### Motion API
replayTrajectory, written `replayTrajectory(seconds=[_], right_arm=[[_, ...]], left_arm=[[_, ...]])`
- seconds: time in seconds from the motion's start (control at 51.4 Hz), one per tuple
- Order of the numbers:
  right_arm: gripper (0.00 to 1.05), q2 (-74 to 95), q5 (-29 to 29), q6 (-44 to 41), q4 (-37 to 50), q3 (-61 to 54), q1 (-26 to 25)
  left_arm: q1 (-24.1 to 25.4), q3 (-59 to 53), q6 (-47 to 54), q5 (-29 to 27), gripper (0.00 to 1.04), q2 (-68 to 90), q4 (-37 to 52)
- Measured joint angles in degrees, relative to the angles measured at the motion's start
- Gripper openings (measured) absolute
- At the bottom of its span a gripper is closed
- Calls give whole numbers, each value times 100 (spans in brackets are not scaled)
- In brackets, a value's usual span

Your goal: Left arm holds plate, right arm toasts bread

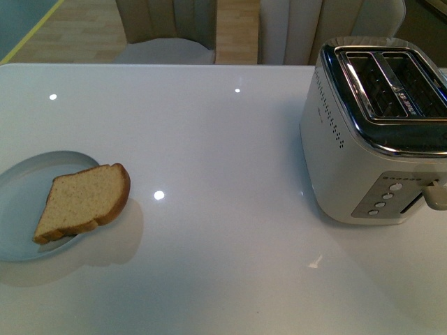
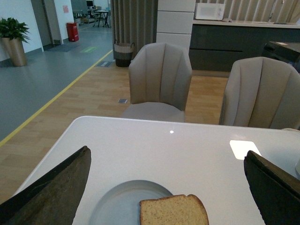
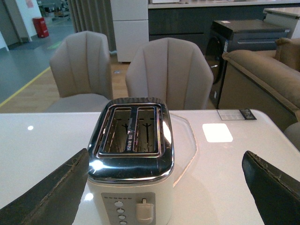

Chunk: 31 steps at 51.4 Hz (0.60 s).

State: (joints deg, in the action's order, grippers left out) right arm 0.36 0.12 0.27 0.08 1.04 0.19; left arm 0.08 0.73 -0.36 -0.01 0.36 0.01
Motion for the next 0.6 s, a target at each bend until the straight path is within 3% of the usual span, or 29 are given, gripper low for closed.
replayTrajectory(seconds=[0.603], right_arm=[[96, 0, 0, 0, 0, 0, 0]], left_arm=[[0, 0, 0, 0, 98, 0, 0]])
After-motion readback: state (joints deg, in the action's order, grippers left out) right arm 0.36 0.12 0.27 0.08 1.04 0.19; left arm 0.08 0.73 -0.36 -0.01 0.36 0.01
